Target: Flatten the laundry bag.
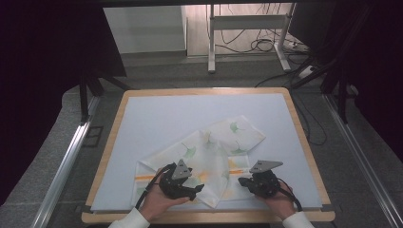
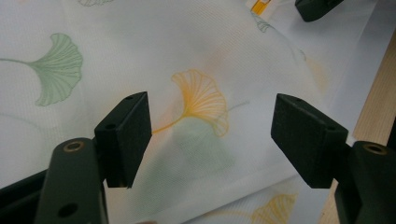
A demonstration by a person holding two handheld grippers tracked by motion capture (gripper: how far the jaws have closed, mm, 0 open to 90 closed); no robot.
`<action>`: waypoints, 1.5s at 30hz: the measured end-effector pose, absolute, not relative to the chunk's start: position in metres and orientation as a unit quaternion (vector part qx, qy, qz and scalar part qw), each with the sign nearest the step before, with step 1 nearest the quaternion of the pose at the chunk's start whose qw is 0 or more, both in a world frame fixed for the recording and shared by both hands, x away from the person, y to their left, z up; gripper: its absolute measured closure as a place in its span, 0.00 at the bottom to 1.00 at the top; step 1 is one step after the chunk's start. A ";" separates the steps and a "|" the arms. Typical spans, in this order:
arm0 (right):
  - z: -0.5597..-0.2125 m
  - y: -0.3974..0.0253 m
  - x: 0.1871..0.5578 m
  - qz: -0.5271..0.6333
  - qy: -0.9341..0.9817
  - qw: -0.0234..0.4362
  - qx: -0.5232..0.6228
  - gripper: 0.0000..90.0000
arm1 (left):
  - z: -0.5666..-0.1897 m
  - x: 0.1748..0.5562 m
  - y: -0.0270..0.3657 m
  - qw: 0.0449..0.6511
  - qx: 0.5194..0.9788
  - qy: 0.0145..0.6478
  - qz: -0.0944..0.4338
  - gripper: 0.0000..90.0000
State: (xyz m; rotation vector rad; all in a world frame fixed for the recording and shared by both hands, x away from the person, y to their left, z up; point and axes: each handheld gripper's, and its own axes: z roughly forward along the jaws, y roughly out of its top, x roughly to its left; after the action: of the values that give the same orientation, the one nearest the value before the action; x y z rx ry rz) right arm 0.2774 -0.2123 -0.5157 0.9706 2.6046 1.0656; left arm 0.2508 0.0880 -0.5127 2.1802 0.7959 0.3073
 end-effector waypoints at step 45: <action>-0.521 -0.213 0.281 0.343 0.878 0.070 0.325 0.99 | -0.533 0.264 0.016 0.360 0.879 0.295 0.108 0.26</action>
State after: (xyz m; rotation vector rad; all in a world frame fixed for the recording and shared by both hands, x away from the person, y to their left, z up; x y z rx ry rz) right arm 0.2807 -0.2132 -0.5212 0.9787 2.6419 1.0325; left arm 0.2639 0.0157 -0.5334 2.2658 0.7593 0.2783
